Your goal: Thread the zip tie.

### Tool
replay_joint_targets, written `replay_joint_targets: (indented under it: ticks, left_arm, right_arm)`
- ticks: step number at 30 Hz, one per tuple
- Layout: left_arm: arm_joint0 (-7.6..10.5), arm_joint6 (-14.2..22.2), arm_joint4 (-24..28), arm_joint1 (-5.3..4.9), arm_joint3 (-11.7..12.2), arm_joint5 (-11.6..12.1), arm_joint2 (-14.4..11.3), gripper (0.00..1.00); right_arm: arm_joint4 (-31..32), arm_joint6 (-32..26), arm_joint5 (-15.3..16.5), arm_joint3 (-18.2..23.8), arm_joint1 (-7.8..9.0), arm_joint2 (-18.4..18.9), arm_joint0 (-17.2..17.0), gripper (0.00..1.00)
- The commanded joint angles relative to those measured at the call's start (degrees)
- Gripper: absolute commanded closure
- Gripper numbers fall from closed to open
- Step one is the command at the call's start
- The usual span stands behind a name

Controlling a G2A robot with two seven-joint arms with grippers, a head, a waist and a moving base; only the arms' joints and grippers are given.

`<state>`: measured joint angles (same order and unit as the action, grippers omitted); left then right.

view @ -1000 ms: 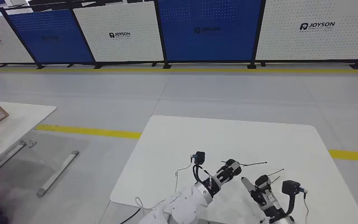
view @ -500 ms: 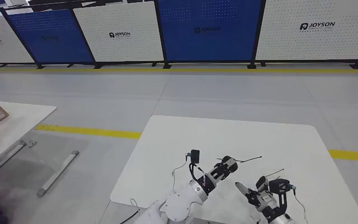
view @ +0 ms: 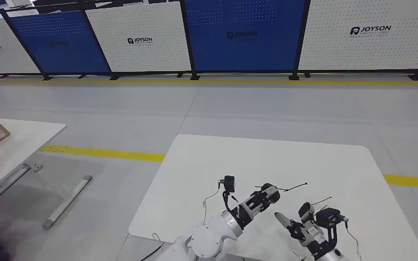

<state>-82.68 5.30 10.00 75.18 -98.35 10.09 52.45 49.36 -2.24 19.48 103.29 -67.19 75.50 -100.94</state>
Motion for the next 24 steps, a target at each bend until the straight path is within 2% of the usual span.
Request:
replay_joint_targets:
  ticks: [1, 7, 12, 20, 24]
  left_arm:
    - [0.00, 0.0, 0.0, 0.00, 0.0, 0.0, 0.0, 1.00]
    - [-0.03, 0.0, 0.1, 0.02, -0.1, -0.1, -0.1, 1.00]
    - [0.39, 2.2, 3.2, 0.22, -0.1, -0.7, -0.9, 1.00]
    - [0.39, 2.2, 3.2, 0.22, -0.1, -0.7, -0.9, 1.00]
    - [0.36, 1.9, 3.2, 0.25, -0.1, -0.8, -1.0, 1.00]
  right_arm:
    - [0.0, 0.0, 0.0, 0.0, 0.00, 0.0, 0.0, 0.00]
    - [-1.5, -0.9, 0.0, -0.9, -0.06, -0.4, 1.2, 0.00]
    - [-1.1, -2.0, 0.0, -2.0, 0.27, -1.2, 3.4, 0.00]
    - [-1.1, -2.0, 0.0, -2.0, 0.27, -1.2, 3.4, 0.00]
    - [1.6, 1.3, -4.7, -2.3, -0.01, -1.4, 3.5, 0.00]
